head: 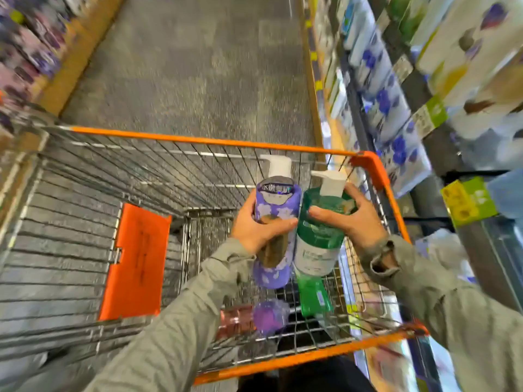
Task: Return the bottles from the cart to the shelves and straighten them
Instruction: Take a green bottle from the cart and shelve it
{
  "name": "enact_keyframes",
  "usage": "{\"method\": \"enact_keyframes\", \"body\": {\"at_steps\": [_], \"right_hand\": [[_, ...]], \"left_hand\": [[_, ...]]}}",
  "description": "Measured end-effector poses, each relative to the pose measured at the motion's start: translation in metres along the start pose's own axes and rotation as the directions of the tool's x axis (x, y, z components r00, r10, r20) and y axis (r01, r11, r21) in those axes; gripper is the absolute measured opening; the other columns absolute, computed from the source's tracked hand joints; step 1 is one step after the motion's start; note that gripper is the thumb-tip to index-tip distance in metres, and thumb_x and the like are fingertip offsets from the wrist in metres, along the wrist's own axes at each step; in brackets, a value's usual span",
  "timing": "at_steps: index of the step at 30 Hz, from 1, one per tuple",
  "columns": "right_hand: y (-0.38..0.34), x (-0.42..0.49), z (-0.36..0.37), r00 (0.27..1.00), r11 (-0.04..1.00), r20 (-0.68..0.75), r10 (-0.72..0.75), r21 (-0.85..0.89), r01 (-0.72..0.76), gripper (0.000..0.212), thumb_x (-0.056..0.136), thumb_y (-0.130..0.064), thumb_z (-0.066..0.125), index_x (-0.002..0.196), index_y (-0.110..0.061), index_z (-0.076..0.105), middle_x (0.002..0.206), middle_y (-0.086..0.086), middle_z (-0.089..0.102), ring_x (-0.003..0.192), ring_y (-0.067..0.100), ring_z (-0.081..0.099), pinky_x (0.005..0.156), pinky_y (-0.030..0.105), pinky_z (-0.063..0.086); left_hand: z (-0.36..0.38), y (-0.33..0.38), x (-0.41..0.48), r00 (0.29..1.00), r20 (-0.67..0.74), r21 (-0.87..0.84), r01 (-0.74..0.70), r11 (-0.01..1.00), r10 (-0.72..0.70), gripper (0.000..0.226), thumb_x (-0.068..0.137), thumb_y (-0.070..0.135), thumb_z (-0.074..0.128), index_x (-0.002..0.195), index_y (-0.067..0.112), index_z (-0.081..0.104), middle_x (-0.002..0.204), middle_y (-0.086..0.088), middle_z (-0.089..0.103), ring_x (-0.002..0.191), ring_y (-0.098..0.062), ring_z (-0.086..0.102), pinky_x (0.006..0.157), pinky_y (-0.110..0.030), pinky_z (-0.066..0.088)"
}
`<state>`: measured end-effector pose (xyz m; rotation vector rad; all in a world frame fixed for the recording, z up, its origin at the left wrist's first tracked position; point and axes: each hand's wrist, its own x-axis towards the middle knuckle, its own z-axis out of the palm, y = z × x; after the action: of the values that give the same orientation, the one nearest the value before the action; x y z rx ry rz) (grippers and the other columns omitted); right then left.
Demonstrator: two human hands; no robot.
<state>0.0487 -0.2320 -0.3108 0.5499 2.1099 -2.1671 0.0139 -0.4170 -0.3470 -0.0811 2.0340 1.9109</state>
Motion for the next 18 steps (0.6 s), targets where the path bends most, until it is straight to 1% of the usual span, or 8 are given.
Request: {"method": "enact_keyframes", "body": {"at_steps": [2,4,5,8,11,14,16,18], "right_hand": [[-0.022,-0.014,0.005,0.998,0.997,-0.008,-0.063,0.046,0.063,0.076,0.047,-0.023,0.090,0.114,-0.007,0.059,0.101,0.012,0.072,0.088,0.025,0.069,0.079,0.037,0.057],[-0.044,-0.031,0.010,0.994,0.990,-0.019,-0.107,0.092,0.108,0.069,0.049,-0.020,0.091,0.109,-0.006,0.060,0.092,0.008,0.072,0.080,0.020,0.068,0.074,0.035,0.057],[-0.054,-0.041,0.012,0.991,0.986,-0.035,-0.131,0.103,0.134,0.062,0.051,-0.017,0.091,0.104,-0.007,0.060,0.085,0.003,0.072,0.075,0.016,0.067,0.070,0.031,0.057],[-0.079,-0.071,0.019,0.974,0.970,-0.065,-0.218,0.100,0.224,0.049,0.053,-0.019,0.089,0.092,-0.015,0.060,0.071,-0.005,0.071,0.065,0.008,0.064,0.063,0.023,0.056],[-0.101,-0.105,0.024,0.962,0.960,-0.065,-0.264,0.074,0.268,0.047,0.050,-0.023,0.088,0.088,-0.018,0.060,0.068,-0.010,0.071,0.064,0.005,0.064,0.064,0.021,0.055],[-0.118,-0.137,0.026,0.947,0.946,-0.097,-0.308,0.079,0.315,0.031,0.059,-0.023,0.076,0.085,-0.021,0.059,0.064,-0.014,0.070,0.060,-0.001,0.063,0.064,0.020,0.054],[-0.127,-0.160,0.025,0.936,0.935,-0.133,-0.325,0.101,0.339,0.039,0.056,-0.030,0.081,0.086,-0.019,0.058,0.066,-0.011,0.070,0.063,0.004,0.063,0.070,0.028,0.054],[-0.134,-0.182,0.020,0.927,0.930,-0.177,-0.331,0.104,0.352,0.057,0.049,-0.046,0.090,0.088,-0.018,0.060,0.074,-0.004,0.072,0.071,0.013,0.064,0.073,0.035,0.054]], "left_hand": [[-0.004,0.029,-0.014,0.999,0.000,-0.020,-0.048,0.999,0.048,0.062,0.049,0.011,0.086,0.102,0.019,0.056,0.089,0.007,0.070,0.073,0.002,0.064,0.071,-0.014,0.051],[-0.009,0.055,-0.029,0.995,0.002,-0.049,-0.097,0.994,0.097,0.060,0.056,0.003,0.086,0.108,0.014,0.057,0.092,0.000,0.068,0.072,0.004,0.063,0.071,-0.013,0.050],[-0.011,0.067,-0.037,0.993,0.002,-0.061,-0.117,0.991,0.117,0.061,0.056,0.003,0.087,0.108,0.014,0.058,0.091,0.002,0.069,0.073,0.003,0.064,0.072,-0.014,0.051],[-0.016,0.099,-0.066,0.986,0.002,-0.086,-0.165,0.983,0.166,0.065,0.040,0.027,0.087,0.100,0.023,0.062,0.091,0.007,0.071,0.082,-0.007,0.066,0.081,-0.024,0.054],[-0.019,0.124,-0.097,0.974,0.027,-0.132,-0.220,0.967,0.225,0.062,0.046,0.017,0.083,0.104,0.021,0.060,0.091,0.007,0.070,0.077,-0.002,0.066,0.073,-0.018,0.053],[-0.019,0.143,-0.131,0.957,0.059,-0.159,-0.270,0.950,0.282,0.065,0.049,0.013,0.081,0.110,0.017,0.059,0.089,0.010,0.071,0.078,-0.001,0.066,0.069,-0.015,0.051],[-0.018,0.154,-0.151,0.947,0.090,-0.166,-0.290,0.943,0.307,0.062,0.053,0.012,0.078,0.112,0.017,0.058,0.094,0.005,0.071,0.080,-0.004,0.067,0.070,-0.017,0.052],[-0.012,0.166,-0.170,0.937,0.108,-0.174,-0.312,0.934,0.333,0.058,0.054,0.012,0.077,0.108,0.019,0.058,0.096,0.001,0.070,0.080,-0.005,0.066,0.072,-0.018,0.052]]}}
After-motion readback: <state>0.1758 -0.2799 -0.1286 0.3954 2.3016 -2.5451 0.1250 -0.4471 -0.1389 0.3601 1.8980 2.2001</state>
